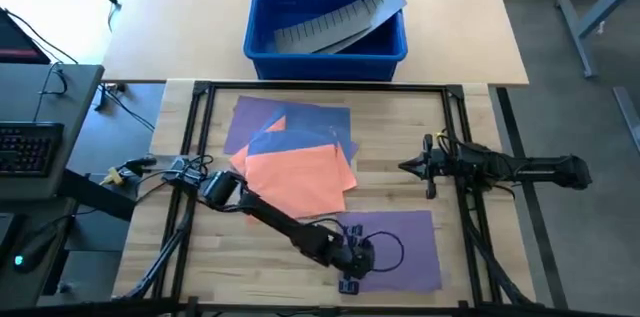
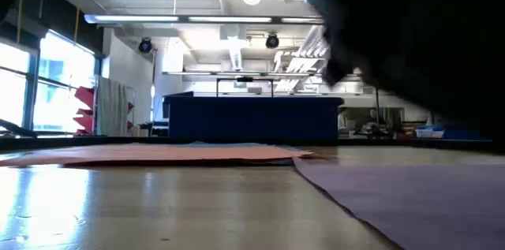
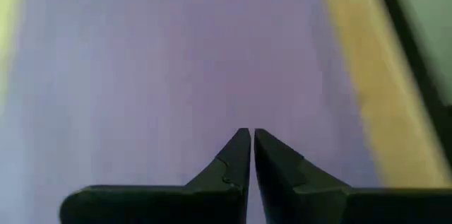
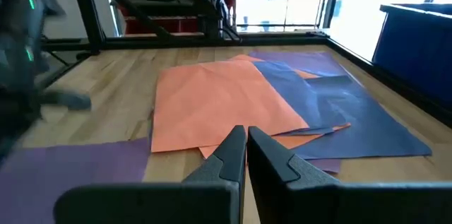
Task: Organize paper
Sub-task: Move the purple paper to the bottom right of the table, then move the orange paper to the bottom left of the table
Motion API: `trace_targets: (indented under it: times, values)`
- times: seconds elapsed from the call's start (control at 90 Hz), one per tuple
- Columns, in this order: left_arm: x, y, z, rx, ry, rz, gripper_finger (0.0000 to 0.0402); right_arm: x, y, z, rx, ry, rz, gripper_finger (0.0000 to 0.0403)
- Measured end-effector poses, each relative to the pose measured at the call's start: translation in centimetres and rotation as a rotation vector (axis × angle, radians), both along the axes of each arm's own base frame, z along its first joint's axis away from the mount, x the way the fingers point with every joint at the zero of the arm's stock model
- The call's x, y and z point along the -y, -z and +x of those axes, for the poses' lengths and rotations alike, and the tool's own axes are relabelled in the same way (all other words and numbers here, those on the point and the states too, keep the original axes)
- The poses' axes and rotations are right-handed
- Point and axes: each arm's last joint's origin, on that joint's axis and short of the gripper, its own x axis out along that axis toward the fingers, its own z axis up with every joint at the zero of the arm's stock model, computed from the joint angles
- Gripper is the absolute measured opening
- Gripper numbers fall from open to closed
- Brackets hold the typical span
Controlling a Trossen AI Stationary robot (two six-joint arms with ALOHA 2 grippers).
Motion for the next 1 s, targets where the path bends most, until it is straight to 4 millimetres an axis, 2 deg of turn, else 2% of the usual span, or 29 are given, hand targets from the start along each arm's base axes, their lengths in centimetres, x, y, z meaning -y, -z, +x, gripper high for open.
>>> trace_targets:
  times: [0.078,0.167,0.344,0.589,0.767,0.9,1.0]
  values:
    - [-0.4,-2.7,-0.5,0.046,-0.034,0.015,0.0,0.0,0.0,0.0,0.0,0.0,0.0,0.0]
    - [-0.8,-5.0,-1.0,0.076,-0.056,0.029,0.0001,0.0,0.0,0.0,0.0,0.0,0.0,0.0]
    - [-2.2,-7.7,-3.3,-0.026,-0.154,0.037,0.0008,0.0,0.0,0.0,0.0,0.0,0.0,0.0]
    - [-3.9,-6.2,-8.0,-0.465,-0.382,0.155,0.008,0.0,0.0,0.0,0.0,0.0,0.0,0.0]
    - [-3.6,-4.0,-12.0,-0.739,-0.486,0.318,0.0151,0.0,0.0,0.0,0.0,-0.001,0.0,0.0]
    - [-3.2,-2.9,-12.7,-0.814,-0.583,0.147,0.0191,0.0,0.0,0.0,0.0,0.0,0.0,0.0]
    - [-4.3,-3.2,-12.8,-0.814,-0.749,0.012,0.0208,0.0,0.0,0.0,0.0,0.0,0.0,0.0]
